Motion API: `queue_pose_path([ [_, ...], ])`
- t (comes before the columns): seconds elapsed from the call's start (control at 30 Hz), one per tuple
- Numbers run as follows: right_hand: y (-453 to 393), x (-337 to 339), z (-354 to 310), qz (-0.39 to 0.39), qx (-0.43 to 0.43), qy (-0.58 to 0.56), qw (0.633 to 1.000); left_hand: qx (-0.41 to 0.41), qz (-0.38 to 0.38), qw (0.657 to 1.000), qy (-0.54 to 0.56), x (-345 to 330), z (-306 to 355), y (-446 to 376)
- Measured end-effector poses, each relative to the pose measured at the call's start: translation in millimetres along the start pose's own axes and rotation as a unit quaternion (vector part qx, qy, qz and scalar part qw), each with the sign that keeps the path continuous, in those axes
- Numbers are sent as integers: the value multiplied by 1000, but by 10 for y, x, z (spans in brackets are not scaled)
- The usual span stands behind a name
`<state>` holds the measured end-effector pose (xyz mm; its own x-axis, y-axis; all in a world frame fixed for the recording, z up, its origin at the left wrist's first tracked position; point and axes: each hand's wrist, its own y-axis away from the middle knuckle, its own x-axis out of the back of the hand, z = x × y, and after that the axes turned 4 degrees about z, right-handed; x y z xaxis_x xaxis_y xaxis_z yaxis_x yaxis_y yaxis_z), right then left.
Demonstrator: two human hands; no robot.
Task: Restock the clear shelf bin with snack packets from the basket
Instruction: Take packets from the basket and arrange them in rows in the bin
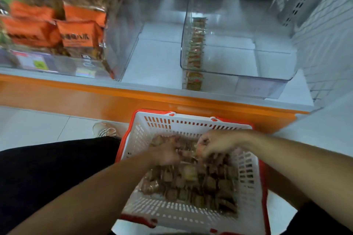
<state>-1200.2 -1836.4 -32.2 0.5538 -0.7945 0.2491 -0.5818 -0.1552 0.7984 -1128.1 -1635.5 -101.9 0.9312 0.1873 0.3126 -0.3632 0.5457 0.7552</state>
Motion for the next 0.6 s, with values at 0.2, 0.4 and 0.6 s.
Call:
queue_pose_path([
  [0.2,688,233,-527,127,91,-109,982,-37,-62,956,284,422,863,756],
  [0.4,1291,455,-962,269,242,-80,929,-133,-20,930,343,839,1309,1348],
  [0.6,1437,559,-1084,366,319,-188,854,-199,35,877,436,1013,1487,1485],
])
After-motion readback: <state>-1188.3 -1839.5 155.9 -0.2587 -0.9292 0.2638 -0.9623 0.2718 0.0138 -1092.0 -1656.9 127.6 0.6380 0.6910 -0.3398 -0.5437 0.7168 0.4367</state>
